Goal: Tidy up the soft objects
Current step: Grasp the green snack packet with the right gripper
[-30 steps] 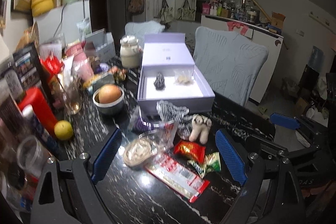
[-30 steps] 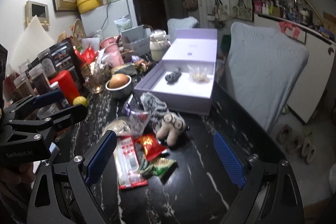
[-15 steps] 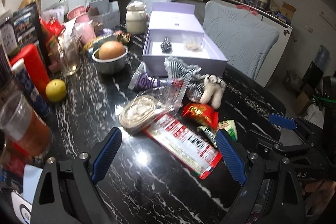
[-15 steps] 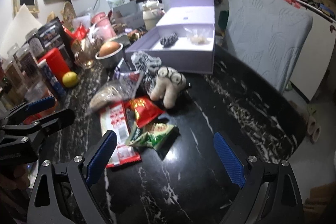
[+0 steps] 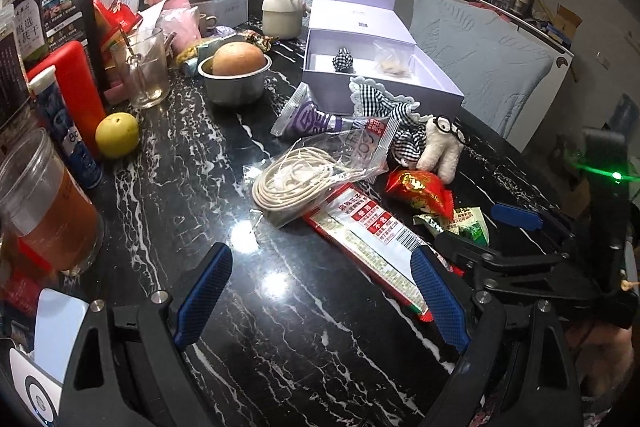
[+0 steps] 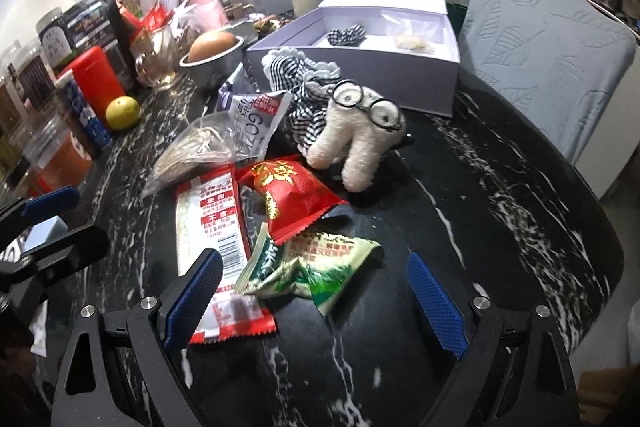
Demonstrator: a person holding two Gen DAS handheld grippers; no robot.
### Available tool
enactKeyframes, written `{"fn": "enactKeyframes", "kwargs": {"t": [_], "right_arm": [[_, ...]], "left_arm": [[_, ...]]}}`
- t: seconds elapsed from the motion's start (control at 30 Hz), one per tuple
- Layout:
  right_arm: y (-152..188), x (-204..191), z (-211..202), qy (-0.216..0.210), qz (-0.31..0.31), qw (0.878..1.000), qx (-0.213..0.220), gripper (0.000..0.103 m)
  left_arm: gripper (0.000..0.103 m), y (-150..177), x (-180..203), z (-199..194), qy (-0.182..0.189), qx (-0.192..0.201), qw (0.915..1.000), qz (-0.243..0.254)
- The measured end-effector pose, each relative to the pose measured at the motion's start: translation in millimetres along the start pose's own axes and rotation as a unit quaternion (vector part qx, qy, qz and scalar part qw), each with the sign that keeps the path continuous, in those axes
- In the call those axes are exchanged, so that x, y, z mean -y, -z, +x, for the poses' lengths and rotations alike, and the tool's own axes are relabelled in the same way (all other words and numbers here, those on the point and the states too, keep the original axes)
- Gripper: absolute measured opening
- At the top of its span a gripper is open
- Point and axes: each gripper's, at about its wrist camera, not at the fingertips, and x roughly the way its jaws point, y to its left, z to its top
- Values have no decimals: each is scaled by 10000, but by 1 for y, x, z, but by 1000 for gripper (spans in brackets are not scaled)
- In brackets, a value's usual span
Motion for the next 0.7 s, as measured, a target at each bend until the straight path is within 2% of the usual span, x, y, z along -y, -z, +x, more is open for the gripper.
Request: {"fn": "enactKeyframes", "kwargs": {"t": [0.1,0.27,0.37,0.4,0.43,0.53,0.7], "right_arm": [[-2,1,7,-7,39,9999,-105,93],[-1,1,14,140,-21,9997,-182,82],[1,-3,14,306,-211,9992,-159,67],[2,-4,14,386,-264,9988,-151,57],[3,-6,14,503,-345,9980,-133,52],[5,-2,11,464,-304,9984,-110,47],[8,10,4,375,-87,9992,-143,46]], "left_arm": [[92,-1,-3,2,89,-28,9999,-96],[92,-5,-2,1,164,9,9998,-118],[92,-7,0,1,233,26,9997,-115],[92,-8,1,1,246,33,9996,-101],[92,-9,3,1,251,43,9996,-79],[92,-11,7,1,265,59,9996,19],[92,-15,17,3,387,64,9991,164]]}}
